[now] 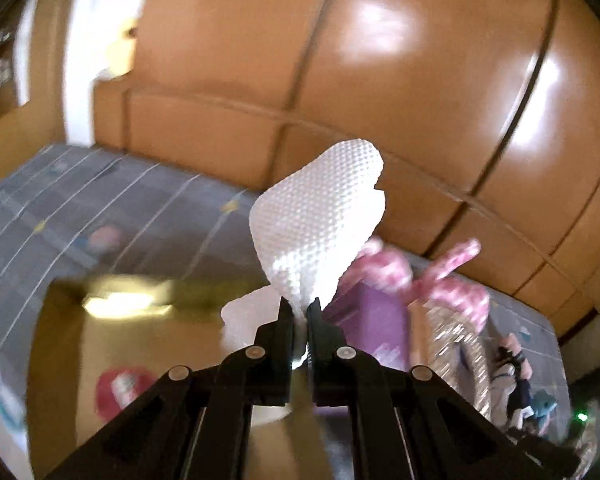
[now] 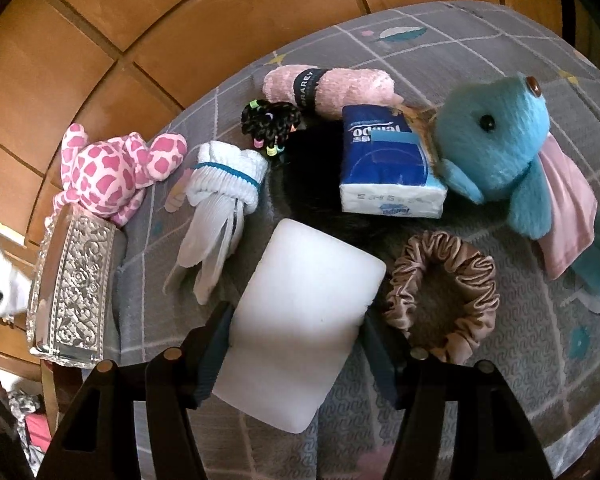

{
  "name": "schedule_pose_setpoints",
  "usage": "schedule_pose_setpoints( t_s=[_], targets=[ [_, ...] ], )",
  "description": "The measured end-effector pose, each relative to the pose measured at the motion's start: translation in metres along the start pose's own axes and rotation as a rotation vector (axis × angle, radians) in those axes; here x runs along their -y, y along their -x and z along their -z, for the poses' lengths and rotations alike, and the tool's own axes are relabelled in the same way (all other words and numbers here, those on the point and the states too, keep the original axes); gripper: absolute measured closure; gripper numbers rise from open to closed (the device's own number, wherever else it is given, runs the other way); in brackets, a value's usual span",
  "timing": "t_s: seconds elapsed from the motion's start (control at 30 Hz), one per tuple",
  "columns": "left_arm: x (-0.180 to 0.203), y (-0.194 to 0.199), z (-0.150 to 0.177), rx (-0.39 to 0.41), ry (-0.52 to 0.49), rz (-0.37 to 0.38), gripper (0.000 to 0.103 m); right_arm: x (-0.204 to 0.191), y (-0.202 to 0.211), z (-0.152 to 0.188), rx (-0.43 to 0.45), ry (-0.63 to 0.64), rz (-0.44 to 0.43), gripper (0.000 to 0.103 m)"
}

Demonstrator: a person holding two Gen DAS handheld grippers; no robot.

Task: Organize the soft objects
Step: 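Carry the tissue with the left gripper into the gold tray and release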

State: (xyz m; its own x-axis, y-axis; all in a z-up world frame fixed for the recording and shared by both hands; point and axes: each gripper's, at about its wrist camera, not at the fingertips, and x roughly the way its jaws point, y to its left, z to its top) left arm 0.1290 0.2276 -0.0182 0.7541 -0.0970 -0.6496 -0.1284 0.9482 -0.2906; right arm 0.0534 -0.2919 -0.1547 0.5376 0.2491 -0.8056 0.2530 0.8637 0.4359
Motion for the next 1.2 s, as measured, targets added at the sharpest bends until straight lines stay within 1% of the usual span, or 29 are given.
schedule_pose_setpoints(
  t_s=[0.07, 0.23, 0.33, 0.43, 0.47, 0.53, 0.6, 0.63, 0.7, 0.73, 0.77, 0.8, 0.87, 0.93, 1.0, 1.07, 1.1, 1.13, 1.17, 1.2],
  targets=[
    [-0.026, 0.012, 0.018, -0.004, 0.047, -0.019, 0.097, -0.001, 0.001, 0.0, 0.001, 0.011, 0.005, 0.039],
    [-0.088, 0.045, 0.072, -0.003, 0.188, -0.1, 0.097, -0.004, 0.002, 0.003, 0.002, 0.049, 0.029, 0.039],
    [-0.118, 0.055, 0.093, -0.012, 0.252, -0.148, 0.097, -0.007, 0.001, 0.003, 0.003, 0.07, 0.044, 0.039],
    [-0.145, 0.054, 0.098, -0.025, 0.308, -0.195, 0.097, -0.009, 0.002, 0.004, 0.003, 0.085, 0.06, 0.039],
    [-0.153, 0.051, 0.095, -0.032, 0.321, -0.195, 0.097, -0.009, 0.003, 0.004, 0.002, 0.089, 0.066, 0.039],
    [-0.167, 0.046, 0.09, -0.035, 0.327, -0.23, 0.096, -0.011, 0.002, 0.005, 0.0, 0.092, 0.081, 0.039],
    [-0.176, 0.039, 0.084, -0.035, 0.319, -0.258, 0.092, -0.014, 0.002, 0.004, -0.004, 0.099, 0.104, 0.04],
    [-0.181, 0.035, 0.08, -0.037, 0.323, -0.288, 0.089, -0.018, -0.001, 0.004, -0.005, 0.103, 0.112, 0.04],
    [-0.187, 0.031, 0.073, -0.03, 0.321, -0.302, 0.07, -0.021, -0.002, 0.005, -0.006, 0.114, 0.134, 0.04],
    [-0.188, 0.029, 0.07, -0.033, 0.308, -0.303, 0.047, -0.023, -0.003, 0.005, -0.006, 0.118, 0.145, 0.04],
    [-0.189, 0.027, 0.068, -0.044, 0.298, -0.314, 0.04, -0.025, -0.004, 0.005, -0.007, 0.12, 0.154, 0.04],
    [-0.189, 0.027, 0.068, -0.049, 0.298, -0.328, 0.039, -0.026, -0.005, 0.005, -0.007, 0.122, 0.162, 0.041],
    [-0.187, 0.035, 0.07, -0.023, 0.287, -0.323, 0.039, -0.028, -0.006, 0.003, -0.007, 0.121, 0.172, 0.041],
    [-0.179, 0.044, 0.075, -0.007, 0.257, -0.353, 0.036, -0.029, -0.008, 0.001, -0.008, 0.113, 0.181, 0.041],
    [-0.172, 0.05, 0.08, 0.002, 0.235, -0.359, 0.029, -0.032, -0.012, -0.002, -0.009, 0.107, 0.185, 0.041],
    [-0.162, 0.059, 0.086, 0.017, 0.214, -0.374, 0.019, -0.033, -0.013, -0.005, -0.005, 0.105, 0.193, 0.041],
    [-0.157, 0.064, 0.09, 0.028, 0.2, -0.383, 0.015, -0.034, -0.013, -0.007, 0.0, 0.097, 0.196, 0.041],
    [-0.151, 0.068, 0.094, 0.037, 0.189, -0.385, 0.006, -0.034, -0.014, -0.01, 0.004, 0.09, 0.196, 0.041],
    [-0.147, 0.072, 0.096, 0.044, 0.184, -0.383, 0.0, -0.035, -0.014, -0.012, 0.008, 0.086, 0.194, 0.041],
    [-0.142, 0.076, 0.099, 0.049, 0.18, -0.376, 0.0, -0.036, -0.014, -0.014, 0.014, 0.086, 0.194, 0.041]
  ],
)
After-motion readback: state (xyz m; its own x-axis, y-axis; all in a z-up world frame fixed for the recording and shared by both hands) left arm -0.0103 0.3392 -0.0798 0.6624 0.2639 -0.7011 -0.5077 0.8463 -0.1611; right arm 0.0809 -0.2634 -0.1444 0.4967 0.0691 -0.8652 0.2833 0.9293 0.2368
